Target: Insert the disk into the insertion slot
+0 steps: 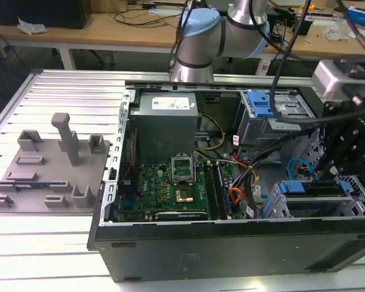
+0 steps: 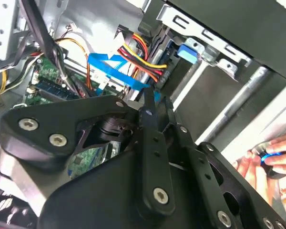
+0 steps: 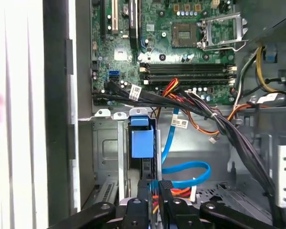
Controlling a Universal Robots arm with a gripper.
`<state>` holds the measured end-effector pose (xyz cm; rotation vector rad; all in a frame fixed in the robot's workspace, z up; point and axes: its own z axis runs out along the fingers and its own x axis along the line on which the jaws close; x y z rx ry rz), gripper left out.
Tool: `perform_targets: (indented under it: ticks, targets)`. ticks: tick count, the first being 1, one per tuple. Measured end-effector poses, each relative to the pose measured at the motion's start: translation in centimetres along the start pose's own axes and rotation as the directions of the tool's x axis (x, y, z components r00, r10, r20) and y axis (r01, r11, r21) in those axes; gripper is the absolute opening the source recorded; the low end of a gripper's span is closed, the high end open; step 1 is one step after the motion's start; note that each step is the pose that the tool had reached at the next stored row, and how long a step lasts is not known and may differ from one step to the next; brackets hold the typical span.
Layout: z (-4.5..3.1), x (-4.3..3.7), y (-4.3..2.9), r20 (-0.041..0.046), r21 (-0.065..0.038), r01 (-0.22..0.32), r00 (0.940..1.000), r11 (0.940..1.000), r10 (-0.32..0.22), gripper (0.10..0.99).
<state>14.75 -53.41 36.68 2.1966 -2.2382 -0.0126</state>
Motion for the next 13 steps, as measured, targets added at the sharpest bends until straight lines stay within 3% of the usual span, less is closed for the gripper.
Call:
perform_targets:
  ticks: [4,6,13]
  targets:
    - [-2.11,-0.03,0.02,0.0001,0.000,0.000,1.0000,1.0000,0.000,0.106]
    - [-2.99,-0.05,0.02,-0.0003,0.001,0.000,1.0000,1.0000,0.000,0.106]
    - [-3.02,-0.05,0.03,0.0000,0.001,0.000,1.0000,1.0000,0.000,0.106]
